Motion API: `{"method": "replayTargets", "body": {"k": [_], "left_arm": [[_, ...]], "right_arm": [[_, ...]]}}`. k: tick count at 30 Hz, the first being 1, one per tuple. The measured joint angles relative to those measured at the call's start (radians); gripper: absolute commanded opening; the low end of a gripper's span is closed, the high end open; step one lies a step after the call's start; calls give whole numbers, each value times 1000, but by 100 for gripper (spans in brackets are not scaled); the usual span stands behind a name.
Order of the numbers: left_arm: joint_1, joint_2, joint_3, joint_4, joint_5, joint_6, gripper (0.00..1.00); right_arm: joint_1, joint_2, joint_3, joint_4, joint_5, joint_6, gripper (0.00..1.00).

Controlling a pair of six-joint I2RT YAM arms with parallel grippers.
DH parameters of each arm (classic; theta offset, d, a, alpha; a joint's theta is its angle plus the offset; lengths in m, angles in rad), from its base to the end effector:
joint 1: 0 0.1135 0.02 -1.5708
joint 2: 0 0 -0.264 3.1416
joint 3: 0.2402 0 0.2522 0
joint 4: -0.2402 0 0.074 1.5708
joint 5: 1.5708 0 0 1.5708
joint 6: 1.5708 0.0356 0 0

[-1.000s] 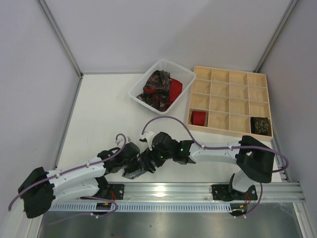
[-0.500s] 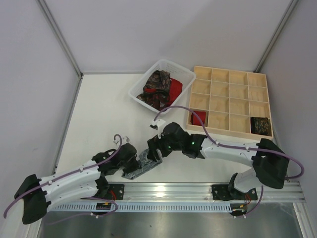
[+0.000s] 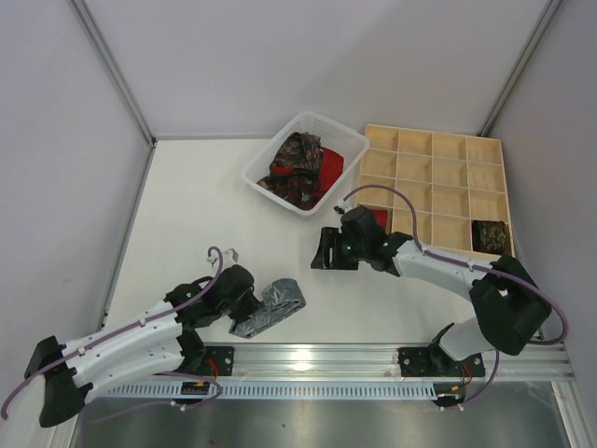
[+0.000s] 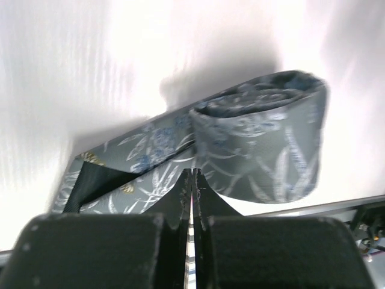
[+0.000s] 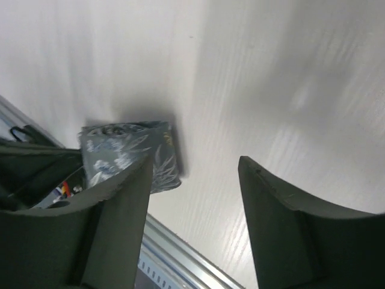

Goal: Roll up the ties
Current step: Roll the tie

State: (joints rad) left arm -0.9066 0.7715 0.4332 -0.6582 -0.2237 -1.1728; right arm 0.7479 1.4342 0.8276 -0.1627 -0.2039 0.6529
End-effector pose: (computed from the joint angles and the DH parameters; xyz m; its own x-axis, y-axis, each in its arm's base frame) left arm 0.0930 -0.1060 0.1816 -0.8399 -0.3853 -0.3822 -0.2083 0.8792 -0.4286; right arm 0.2134 0.2078 0.2090 -0.8745 0.0003 -0.4851 -0.3039 0.7791 0.5483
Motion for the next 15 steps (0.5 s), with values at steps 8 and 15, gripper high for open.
{"method": "replayTargets", "body": {"k": [8,15], "left_arm": [[24,108,49,19,-12,31,0],[35,165,49,55,-8,41,1]], "right_arm": [[-3,192,29,-39,-49,12,40],[11,278,71,-23,-98,22,38]]}}
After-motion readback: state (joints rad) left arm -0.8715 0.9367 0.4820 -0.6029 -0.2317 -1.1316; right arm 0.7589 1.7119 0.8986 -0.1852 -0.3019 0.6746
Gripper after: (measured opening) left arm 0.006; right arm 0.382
